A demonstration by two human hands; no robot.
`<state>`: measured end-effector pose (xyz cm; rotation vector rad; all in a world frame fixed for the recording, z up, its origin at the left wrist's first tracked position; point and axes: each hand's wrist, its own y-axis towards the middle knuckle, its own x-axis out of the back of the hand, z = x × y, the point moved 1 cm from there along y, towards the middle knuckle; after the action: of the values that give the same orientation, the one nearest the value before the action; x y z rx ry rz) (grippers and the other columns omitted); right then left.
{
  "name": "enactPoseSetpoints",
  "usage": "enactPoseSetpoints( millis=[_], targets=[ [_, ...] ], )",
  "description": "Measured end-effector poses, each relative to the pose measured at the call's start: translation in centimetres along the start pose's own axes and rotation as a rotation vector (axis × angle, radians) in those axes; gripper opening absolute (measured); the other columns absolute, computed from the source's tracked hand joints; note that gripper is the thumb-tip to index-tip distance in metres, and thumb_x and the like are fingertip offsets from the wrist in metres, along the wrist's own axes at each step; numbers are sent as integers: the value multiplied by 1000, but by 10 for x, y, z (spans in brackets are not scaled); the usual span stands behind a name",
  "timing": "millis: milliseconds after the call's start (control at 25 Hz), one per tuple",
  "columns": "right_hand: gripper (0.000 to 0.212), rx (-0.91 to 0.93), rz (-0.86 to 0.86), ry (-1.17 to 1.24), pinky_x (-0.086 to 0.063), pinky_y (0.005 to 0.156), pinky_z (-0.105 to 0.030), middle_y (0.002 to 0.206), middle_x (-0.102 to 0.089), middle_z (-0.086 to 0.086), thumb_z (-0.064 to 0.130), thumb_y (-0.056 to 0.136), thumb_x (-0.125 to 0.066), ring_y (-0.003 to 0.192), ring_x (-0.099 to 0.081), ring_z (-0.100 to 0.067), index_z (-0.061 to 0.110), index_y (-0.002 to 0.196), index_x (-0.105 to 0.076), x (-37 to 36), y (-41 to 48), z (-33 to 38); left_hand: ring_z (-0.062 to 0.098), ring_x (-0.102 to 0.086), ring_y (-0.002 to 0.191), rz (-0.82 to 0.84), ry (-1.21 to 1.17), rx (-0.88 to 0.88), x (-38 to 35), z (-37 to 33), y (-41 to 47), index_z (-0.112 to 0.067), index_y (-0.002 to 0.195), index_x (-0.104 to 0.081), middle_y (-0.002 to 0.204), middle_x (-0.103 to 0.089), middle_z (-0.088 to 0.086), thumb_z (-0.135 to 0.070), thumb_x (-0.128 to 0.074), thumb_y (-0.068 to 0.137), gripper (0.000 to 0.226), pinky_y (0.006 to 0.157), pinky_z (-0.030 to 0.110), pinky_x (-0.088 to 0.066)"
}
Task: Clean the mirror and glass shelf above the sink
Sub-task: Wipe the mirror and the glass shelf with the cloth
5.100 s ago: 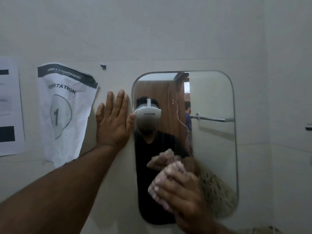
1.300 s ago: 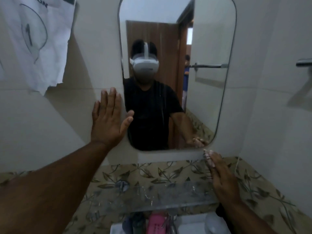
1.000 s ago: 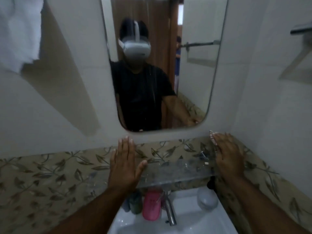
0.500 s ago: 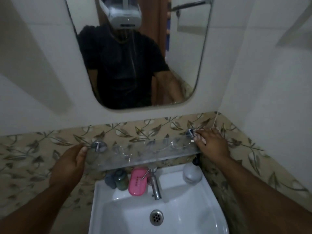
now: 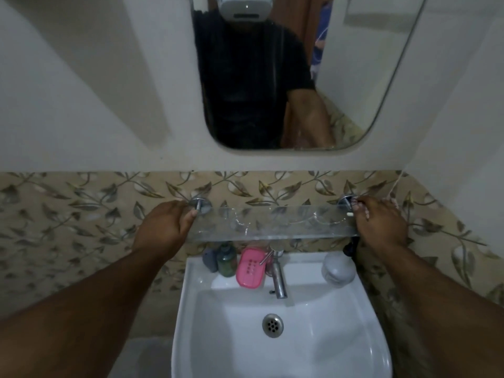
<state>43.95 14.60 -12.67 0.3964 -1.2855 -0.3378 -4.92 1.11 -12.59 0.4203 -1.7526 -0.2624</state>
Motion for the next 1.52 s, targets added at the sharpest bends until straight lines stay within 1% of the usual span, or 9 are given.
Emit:
enactPoseSetpoints(
  millis=[80, 200, 320, 480, 600, 760, 1120, 1320, 1520],
  targets=[
    [34, 0, 10, 4, -39, 128, -55, 128, -79, -23, 32, 111, -52, 124, -69, -42, 15, 129, -76, -3, 2, -2, 34, -65, 110, 48, 140, -104, 2, -2, 3, -16, 138, -64, 123, -71, 11, -67, -20, 105, 76, 93, 42, -53],
    [48, 10, 26, -14, -34, 131, -54, 129, -79, -22, 42, 107, -42, 126, -69, -42, 16, 130, -75, -8, 2, -7, 34, -63, 116, 43, 234, -187, 5, -21, 13, -17, 138, -64, 132, -68, 10, -67, -22, 105, 73, 95, 44, -50],
    [53, 23, 43, -2, -32, 133, -53, 130, -79, -20, 46, 104, -39, 127, -68, -41, 17, 131, -76, -7, 2, -10, 35, -58, 123, 36, 239, -249, 4, -57, 26, -15, 141, -62, 139, -64, 12, -65, -26, 104, 72, 98, 47, -46],
    [63, 65, 72, 21, -28, 133, -51, 134, -77, -21, 52, 103, -33, 130, -66, -42, 16, 134, -75, -5, 4, -14, 30, -51, 126, 119, 213, -205, -12, -71, 29, -21, 138, -61, 135, -61, 6, -71, -14, 100, 78, 101, 45, -40],
    [70, 93, 70, 27, -27, 132, -50, 134, -77, -20, 57, 102, -29, 130, -66, -41, 16, 134, -75, -7, 4, -16, 29, -50, 126, 125, 224, -202, -18, -66, 25, -20, 136, -64, 134, -62, 5, -71, -16, 101, 78, 101, 45, -40],
    [64, 55, 73, 52, -29, 134, -52, 137, -76, -21, 52, 103, -35, 133, -64, -43, 15, 135, -76, -9, 4, -17, 29, -53, 122, 112, 220, -209, -18, -67, 27, -17, 133, -66, 131, -64, 6, -70, -17, 103, 78, 99, 45, -42],
    [64, 2, 123, 58, -21, 134, -41, 152, -69, -14, 50, 102, -36, 145, -56, -41, 17, 143, -74, -7, 0, -14, 30, -54, 122, 89, 210, -216, -20, -65, 26, -17, 134, -67, 130, -65, 7, -69, -20, 104, 76, 97, 45, -43],
    [64, -5, 137, 59, -20, 135, -44, 152, -69, -13, 50, 101, -38, 146, -55, -41, 18, 143, -74, -5, 0, -13, 30, -54, 121, 79, 205, -220, -22, -63, 26, -17, 133, -67, 129, -65, 7, -69, -22, 104, 74, 97, 45, -44],
    [64, -14, 145, 65, -19, 133, -37, 154, -68, -12, 48, 101, -38, 147, -55, -39, 18, 145, -73, 1, -3, -9, 29, -55, 122, 70, 193, -221, -26, -60, 25, -18, 134, -66, 130, -65, 6, -68, -23, 105, 72, 97, 45, -45]
  ],
)
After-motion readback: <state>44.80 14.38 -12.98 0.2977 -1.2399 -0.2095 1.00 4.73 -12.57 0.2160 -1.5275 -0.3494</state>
